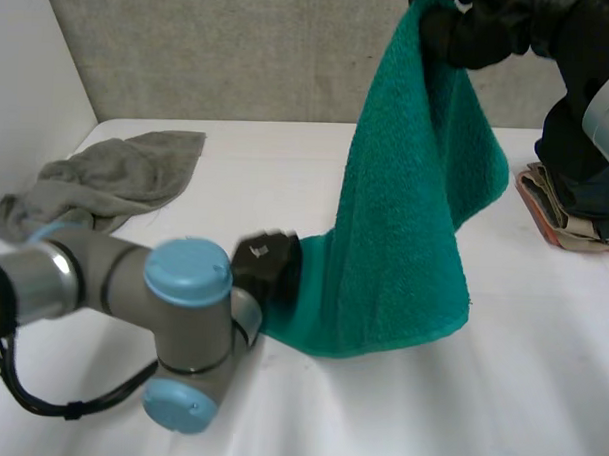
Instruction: Fold the laundry.
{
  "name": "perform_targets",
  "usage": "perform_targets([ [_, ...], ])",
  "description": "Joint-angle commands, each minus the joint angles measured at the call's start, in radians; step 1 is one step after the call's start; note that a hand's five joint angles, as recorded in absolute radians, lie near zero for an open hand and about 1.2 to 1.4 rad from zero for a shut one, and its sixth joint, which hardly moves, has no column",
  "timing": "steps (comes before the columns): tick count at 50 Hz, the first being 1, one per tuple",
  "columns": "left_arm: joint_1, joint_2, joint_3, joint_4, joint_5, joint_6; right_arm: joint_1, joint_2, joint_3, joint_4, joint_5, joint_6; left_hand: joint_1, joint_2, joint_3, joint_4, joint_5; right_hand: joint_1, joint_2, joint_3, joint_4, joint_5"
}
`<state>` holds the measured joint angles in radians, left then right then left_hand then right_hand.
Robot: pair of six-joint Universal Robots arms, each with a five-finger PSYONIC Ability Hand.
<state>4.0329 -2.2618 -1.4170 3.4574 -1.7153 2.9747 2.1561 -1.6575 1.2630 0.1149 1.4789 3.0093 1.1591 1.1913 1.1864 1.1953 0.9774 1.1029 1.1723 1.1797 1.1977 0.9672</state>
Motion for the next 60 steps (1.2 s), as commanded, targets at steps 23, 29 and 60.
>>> perform_targets([
  [23,0.051,0.285,-0.373,0.147,0.270,0.066,-0.194,0.050,0.113,0.058,-0.094,-0.066,-0.919,-0.951,-0.946,-0.955,-0.912,0.293,0.224,0.217,0.199,0.255],
  [29,0.017,0.174,-0.286,0.146,0.235,0.060,-0.190,0.036,0.121,0.057,-0.092,-0.063,-0.902,-0.934,-0.929,-0.938,-0.894,0.293,0.224,0.217,0.199,0.255],
  [60,0.057,0.163,-0.175,-0.092,0.134,0.664,-0.180,0.051,0.242,-0.031,-0.106,-0.069,-0.746,-0.778,-0.773,-0.782,-0.739,0.293,0.224,0.217,0.199,0.255],
])
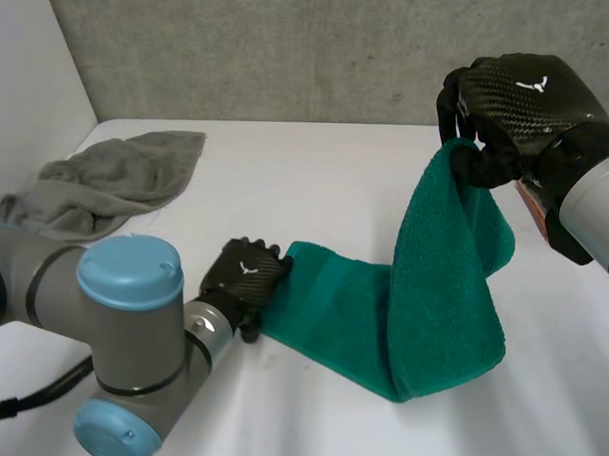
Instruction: Fold the laundry.
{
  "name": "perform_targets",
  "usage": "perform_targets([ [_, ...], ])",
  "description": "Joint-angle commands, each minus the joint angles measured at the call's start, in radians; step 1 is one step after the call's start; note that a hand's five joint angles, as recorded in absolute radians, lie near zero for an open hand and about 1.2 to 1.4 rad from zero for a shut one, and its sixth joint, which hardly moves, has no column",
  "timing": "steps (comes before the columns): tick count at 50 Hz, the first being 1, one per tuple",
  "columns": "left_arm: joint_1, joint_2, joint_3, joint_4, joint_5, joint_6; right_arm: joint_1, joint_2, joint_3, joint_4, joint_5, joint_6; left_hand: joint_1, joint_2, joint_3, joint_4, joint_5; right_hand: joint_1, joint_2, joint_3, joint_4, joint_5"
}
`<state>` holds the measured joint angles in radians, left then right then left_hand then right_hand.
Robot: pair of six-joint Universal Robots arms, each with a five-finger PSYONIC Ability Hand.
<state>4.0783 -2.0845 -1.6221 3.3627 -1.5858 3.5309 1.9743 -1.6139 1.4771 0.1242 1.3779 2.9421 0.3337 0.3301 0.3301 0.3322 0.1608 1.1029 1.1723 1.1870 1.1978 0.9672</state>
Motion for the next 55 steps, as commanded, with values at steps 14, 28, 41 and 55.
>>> perform_targets([
  [14,0.002,-0.132,0.114,0.000,0.066,0.106,0.000,0.022,0.045,-0.044,-0.005,-0.020,0.138,0.142,0.142,0.140,0.137,0.293,0.224,0.209,0.198,0.254],
  [28,-0.013,-0.201,0.188,-0.016,0.084,0.106,0.000,0.058,0.054,-0.054,0.000,-0.021,0.191,0.195,0.195,0.192,0.189,0.293,0.224,0.209,0.198,0.254],
  [41,-0.016,-0.282,0.312,-0.017,0.084,0.106,0.000,0.071,0.060,-0.063,0.000,-0.021,0.326,0.330,0.330,0.328,0.324,0.293,0.224,0.209,0.198,0.254],
  [55,-0.016,-0.310,0.422,-0.014,0.084,0.103,0.000,0.080,0.063,-0.061,0.001,-0.037,1.063,1.066,1.066,1.064,1.061,0.293,0.224,0.209,0.198,0.254],
])
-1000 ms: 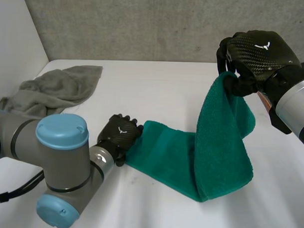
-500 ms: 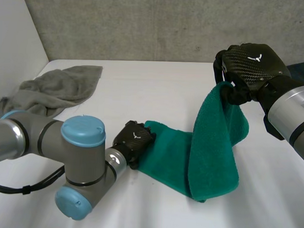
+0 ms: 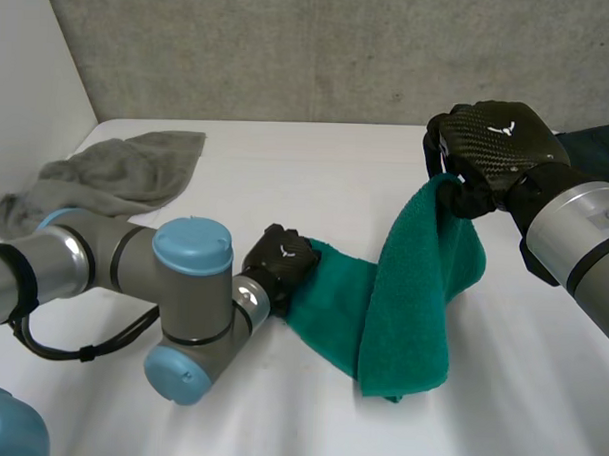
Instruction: Fold the laundry.
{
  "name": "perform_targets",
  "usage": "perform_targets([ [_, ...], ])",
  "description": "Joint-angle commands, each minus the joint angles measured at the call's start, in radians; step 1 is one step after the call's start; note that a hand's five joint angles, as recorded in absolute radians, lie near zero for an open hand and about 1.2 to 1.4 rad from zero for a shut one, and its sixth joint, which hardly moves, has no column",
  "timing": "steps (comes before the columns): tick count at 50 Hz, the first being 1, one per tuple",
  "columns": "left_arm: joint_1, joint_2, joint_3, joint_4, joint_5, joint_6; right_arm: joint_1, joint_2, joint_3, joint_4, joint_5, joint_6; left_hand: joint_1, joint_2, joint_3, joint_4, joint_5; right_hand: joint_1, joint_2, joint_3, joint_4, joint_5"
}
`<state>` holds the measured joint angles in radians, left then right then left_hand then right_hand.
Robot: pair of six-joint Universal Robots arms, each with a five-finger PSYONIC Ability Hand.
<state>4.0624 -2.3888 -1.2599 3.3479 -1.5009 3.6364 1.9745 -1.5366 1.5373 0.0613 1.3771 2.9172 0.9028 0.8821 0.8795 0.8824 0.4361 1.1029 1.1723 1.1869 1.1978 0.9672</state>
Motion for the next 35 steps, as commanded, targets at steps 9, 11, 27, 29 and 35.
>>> perform_targets([
  [9,0.006,0.042,0.043,-0.004,-0.013,-0.024,-0.002,-0.011,-0.028,0.006,-0.009,-0.013,0.494,0.514,0.517,0.514,0.786,0.293,0.224,0.209,0.198,0.255],
  [11,0.013,0.126,0.019,-0.011,-0.012,-0.051,-0.002,-0.011,-0.049,0.011,-0.009,-0.016,0.494,0.514,0.517,0.514,0.786,0.293,0.224,0.209,0.198,0.255],
  [27,0.047,0.334,-0.297,0.042,0.133,-0.179,-0.002,-0.040,-0.065,0.069,-0.009,-0.052,-0.516,-0.496,-0.493,-0.496,-0.224,0.293,0.224,0.209,0.198,0.255],
  [29,0.053,0.306,-0.311,0.030,0.133,-0.157,-0.002,-0.039,-0.059,0.069,-0.009,-0.053,-0.516,-0.495,-0.493,-0.496,-0.224,0.293,0.224,0.209,0.198,0.255],
  [35,0.064,0.287,-0.397,0.024,0.140,-0.073,0.000,-0.028,-0.040,0.061,-0.010,-0.053,-0.443,-0.422,-0.419,-0.422,-0.151,0.293,0.224,0.209,0.198,0.255],
])
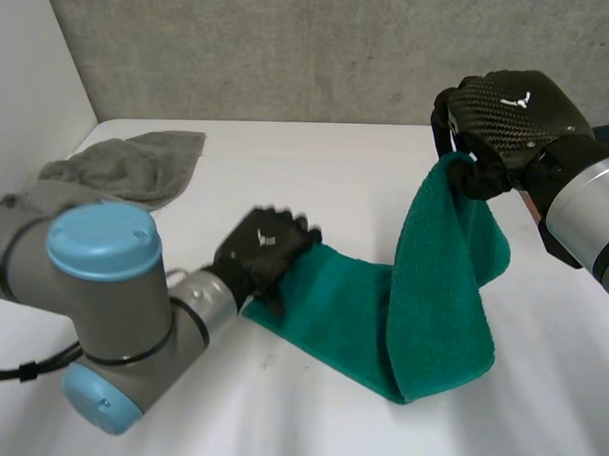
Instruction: Fold the laundry.
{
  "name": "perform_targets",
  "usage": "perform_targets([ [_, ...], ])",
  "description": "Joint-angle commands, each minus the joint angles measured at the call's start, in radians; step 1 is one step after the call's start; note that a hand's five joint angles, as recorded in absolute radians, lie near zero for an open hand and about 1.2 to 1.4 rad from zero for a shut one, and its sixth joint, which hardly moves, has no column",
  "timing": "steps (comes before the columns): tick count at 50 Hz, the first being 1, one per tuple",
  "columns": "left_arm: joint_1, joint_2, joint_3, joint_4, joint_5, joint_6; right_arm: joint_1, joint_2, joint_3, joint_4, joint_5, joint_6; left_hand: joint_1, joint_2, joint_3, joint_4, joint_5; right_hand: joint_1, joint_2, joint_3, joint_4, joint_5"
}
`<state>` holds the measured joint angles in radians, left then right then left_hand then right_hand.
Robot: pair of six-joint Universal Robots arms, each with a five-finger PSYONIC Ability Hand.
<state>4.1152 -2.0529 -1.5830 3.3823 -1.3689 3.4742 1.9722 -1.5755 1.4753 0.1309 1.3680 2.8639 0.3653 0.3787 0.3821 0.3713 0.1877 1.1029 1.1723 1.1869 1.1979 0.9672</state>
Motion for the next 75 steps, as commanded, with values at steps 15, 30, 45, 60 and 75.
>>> perform_targets([
  [15,0.016,-0.170,0.021,0.034,0.008,0.102,0.013,0.052,0.051,-0.013,0.002,-0.005,0.339,0.325,0.322,0.333,0.342,0.293,0.224,0.209,0.198,0.254],
  [30,0.016,-0.254,0.150,0.032,0.007,0.102,0.017,0.092,0.068,-0.011,0.003,-0.037,0.341,0.328,0.325,0.335,0.345,0.293,0.224,0.209,0.198,0.254],
  [45,0.011,-0.337,0.325,0.029,-0.004,0.103,0.017,0.097,0.071,-0.013,0.003,-0.037,0.544,0.531,0.527,0.538,0.547,0.293,0.224,0.209,0.198,0.254],
  [60,-0.009,-0.343,0.359,0.032,-0.013,0.103,0.017,0.098,0.072,-0.025,0.005,-0.040,1.031,1.018,1.014,1.025,1.034,0.293,0.224,0.209,0.198,0.254],
  [75,0.046,0.265,0.100,0.032,-0.049,-0.066,-0.003,0.005,-0.084,0.070,0.003,-0.075,1.031,1.018,1.014,1.025,1.034,0.293,0.224,0.209,0.198,0.254],
])
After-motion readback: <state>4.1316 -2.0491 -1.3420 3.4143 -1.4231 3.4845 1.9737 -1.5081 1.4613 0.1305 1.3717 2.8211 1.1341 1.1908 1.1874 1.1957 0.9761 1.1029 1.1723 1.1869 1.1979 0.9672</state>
